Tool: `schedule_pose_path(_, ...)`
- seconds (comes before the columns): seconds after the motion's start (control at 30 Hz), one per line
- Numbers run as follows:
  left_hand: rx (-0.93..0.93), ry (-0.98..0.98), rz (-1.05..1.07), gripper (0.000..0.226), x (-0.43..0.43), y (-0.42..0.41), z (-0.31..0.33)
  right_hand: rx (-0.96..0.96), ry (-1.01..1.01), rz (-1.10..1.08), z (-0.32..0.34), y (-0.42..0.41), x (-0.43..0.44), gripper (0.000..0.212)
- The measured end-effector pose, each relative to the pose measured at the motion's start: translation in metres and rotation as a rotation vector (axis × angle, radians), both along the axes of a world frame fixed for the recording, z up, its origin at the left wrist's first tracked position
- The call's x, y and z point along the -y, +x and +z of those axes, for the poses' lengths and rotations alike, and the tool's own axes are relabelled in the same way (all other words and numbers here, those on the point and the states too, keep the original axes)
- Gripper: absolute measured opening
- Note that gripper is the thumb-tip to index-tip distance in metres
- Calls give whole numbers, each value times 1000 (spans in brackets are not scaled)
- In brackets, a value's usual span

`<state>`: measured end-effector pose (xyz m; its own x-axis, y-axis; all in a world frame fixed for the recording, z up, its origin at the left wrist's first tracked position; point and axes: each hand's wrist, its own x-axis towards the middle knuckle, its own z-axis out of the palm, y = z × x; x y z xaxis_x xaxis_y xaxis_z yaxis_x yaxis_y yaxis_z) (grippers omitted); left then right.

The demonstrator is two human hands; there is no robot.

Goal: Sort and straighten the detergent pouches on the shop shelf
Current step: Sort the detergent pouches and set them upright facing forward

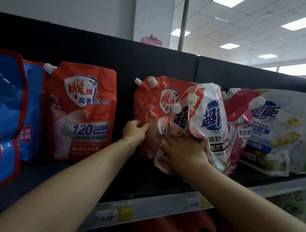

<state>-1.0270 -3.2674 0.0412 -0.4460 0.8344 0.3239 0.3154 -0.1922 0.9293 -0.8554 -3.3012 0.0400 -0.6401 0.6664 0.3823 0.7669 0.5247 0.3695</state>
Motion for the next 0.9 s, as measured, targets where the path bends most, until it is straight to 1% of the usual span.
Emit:
schedule_pose_path(0.13,-41,99,85,24,5,15,-3,26,20,-47,0,0,-4,55)
schedule_pose_path(0.27,-88,191,93,28,25,15,-6,8,43,-63,1,1,-5,52)
schedule_pose_path(0.33,-102,234,109,24,40,9,-7,14,48,-70,2,0,-5,49)
schedule_pose_path(0.47,-100,293,98,9,75,-11,-8,-4,39,-91,4,-6,-8,45)
schedule_pose_path(0.53,-73,294,80,10,88,-25,-10,-8,27,-99,4,-10,-7,47)
schedule_pose_path(0.67,104,265,10,11,108,-47,-14,-52,-39,-80,6,-13,-4,49)
schedule_pose_path(0.8,139,280,35,15,129,-65,-12,-6,-3,-63,2,-17,-5,45)
schedule_pose_path(0.9,146,294,59,15,141,-78,-12,-40,12,9,1,-28,1,53)
